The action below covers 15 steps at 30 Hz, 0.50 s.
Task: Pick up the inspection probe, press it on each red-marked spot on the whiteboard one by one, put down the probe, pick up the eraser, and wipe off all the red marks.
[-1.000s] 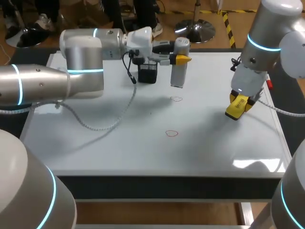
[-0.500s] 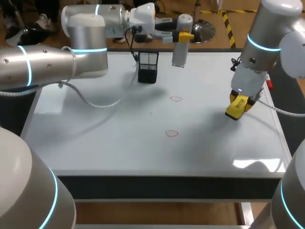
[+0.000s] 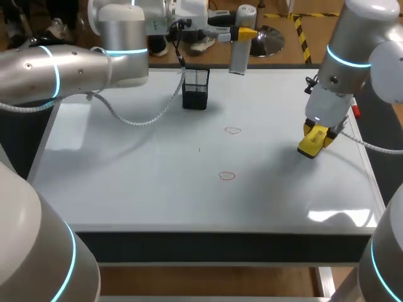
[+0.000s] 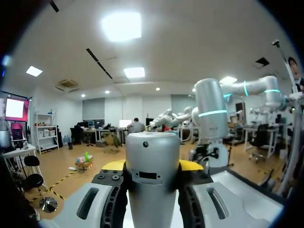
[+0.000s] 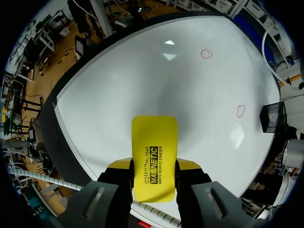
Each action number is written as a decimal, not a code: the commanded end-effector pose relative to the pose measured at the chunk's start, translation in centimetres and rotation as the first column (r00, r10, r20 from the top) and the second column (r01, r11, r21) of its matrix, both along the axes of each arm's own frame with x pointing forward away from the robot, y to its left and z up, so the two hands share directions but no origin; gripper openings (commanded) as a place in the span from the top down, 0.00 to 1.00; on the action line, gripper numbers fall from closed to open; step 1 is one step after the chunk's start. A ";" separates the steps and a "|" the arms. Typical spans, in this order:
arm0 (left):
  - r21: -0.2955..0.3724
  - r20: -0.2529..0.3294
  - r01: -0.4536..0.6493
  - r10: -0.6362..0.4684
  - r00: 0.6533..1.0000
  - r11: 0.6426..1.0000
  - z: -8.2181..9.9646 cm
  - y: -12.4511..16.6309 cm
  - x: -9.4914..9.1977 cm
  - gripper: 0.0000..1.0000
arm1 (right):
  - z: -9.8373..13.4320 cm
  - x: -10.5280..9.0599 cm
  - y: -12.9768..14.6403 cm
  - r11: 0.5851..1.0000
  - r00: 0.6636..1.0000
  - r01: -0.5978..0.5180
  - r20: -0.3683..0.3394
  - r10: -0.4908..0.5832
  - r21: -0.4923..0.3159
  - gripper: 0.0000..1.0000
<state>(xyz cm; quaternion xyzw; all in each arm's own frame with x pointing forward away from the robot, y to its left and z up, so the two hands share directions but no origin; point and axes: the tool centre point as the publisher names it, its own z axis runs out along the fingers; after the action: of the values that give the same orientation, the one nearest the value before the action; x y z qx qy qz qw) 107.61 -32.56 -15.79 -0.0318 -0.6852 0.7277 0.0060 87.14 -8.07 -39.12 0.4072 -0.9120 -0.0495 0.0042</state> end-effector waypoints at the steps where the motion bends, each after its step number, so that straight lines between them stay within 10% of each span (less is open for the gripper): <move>1: -0.002 -0.006 0.064 -0.064 0.998 0.998 -0.2 -0.1 1.4 1.00 | 0.1 0.0 0.0 1.000 1.000 -0.002 -0.001 0.002 -0.004 1.00; 15: -0.003 -0.010 0.075 -0.075 0.997 0.997 -0.3 0.0 1.9 1.00 | 0.1 0.0 0.0 1.000 1.000 -0.002 -0.001 0.002 -0.004 1.00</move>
<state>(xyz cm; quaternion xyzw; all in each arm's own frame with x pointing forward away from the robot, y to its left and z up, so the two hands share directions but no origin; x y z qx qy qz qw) 109.21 -32.50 -16.18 -0.0493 -0.6826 0.7284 0.0309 87.14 -8.07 -39.12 0.4073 -0.9120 -0.0495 0.0042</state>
